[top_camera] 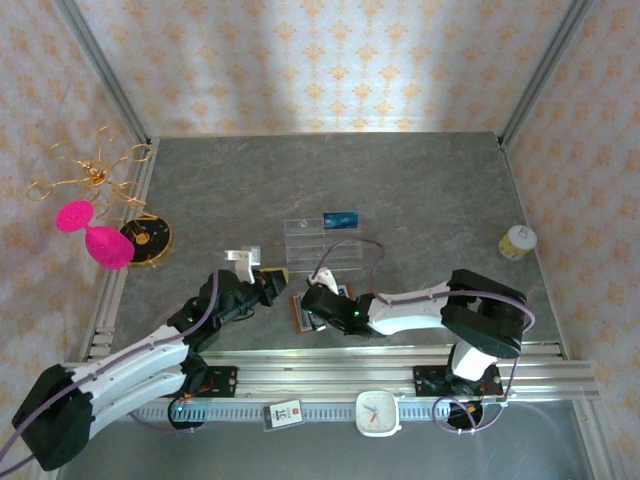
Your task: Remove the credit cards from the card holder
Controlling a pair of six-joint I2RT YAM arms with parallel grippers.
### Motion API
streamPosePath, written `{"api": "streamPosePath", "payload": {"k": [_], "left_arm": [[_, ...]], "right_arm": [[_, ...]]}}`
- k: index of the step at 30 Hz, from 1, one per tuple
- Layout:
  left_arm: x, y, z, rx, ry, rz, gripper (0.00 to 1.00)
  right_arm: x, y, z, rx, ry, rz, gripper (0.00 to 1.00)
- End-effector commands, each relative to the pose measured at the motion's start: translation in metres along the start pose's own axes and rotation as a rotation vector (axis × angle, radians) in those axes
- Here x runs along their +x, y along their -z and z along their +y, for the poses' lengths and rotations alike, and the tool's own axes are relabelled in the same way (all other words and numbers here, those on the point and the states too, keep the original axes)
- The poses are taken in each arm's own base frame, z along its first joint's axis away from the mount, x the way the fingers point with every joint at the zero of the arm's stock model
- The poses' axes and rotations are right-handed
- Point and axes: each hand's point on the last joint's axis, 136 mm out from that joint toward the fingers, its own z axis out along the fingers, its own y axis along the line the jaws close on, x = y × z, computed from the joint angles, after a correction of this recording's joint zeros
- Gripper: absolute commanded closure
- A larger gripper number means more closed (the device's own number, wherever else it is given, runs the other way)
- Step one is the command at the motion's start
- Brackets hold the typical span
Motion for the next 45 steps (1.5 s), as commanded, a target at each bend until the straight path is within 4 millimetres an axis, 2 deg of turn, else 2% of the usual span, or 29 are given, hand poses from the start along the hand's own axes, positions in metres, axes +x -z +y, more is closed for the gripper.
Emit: {"api": "streamPosePath", "payload": {"k": [1, 4, 7, 9, 13, 19, 23, 25, 27, 30, 33, 38, 44, 45], "left_arm": [[0.028, -0.006, 0.008, -0.027, 0.012, 0.086, 0.88], [0.038, -0.007, 0.018, -0.071, 0.024, 0.111, 0.85], [0.029, -0.002, 0.019, -0.089, 0.026, 0.071, 0.74], [0.018, 0.003, 0.018, -0.104, 0.011, 0.03, 0.69], [0.006, 0.011, 0.018, -0.124, -0.013, -0.015, 0.65], [0.009, 0.014, 0.024, -0.149, -0.035, -0.001, 0.65], [0.009, 0.013, 0.023, -0.144, -0.037, -0.004, 0.65], [0.011, 0.012, 0.023, -0.139, -0.043, 0.002, 0.65], [0.015, 0.01, 0.021, -0.126, -0.05, 0.023, 0.66], [0.024, 0.004, 0.019, -0.109, -0.051, 0.071, 0.74], [0.037, -0.004, 0.016, -0.08, -0.038, 0.117, 0.84], [0.053, -0.016, -0.002, -0.023, -0.048, 0.171, 1.0], [0.062, -0.028, -0.004, -0.035, -0.059, 0.209, 1.0], [0.064, -0.03, -0.005, -0.032, -0.059, 0.216, 1.0]], "right_arm": [[-0.016, 0.013, -0.002, -0.039, -0.107, -0.084, 1.0], [-0.021, 0.017, 0.001, -0.058, -0.106, -0.082, 0.97], [-0.016, 0.017, 0.004, -0.045, -0.056, -0.05, 0.75], [-0.013, 0.017, 0.008, -0.026, -0.008, -0.035, 0.7], [-0.005, 0.01, 0.013, -0.008, 0.028, 0.013, 0.67], [0.008, -0.002, 0.01, 0.046, 0.069, 0.062, 0.64], [0.02, -0.012, 0.003, 0.094, 0.1, 0.11, 0.66], [0.024, -0.014, 0.001, 0.107, 0.108, 0.124, 0.7], [0.024, -0.015, 0.0, 0.112, 0.1, 0.123, 0.85], [0.021, -0.013, 0.004, 0.083, 0.063, 0.103, 0.99], [0.01, -0.006, 0.009, 0.038, -0.007, 0.044, 1.0], [-0.007, 0.009, 0.019, -0.048, -0.079, -0.025, 1.0], [-0.017, 0.023, 0.017, -0.086, -0.123, -0.083, 1.0], [-0.018, 0.026, 0.016, -0.09, -0.132, -0.095, 0.97]]}}
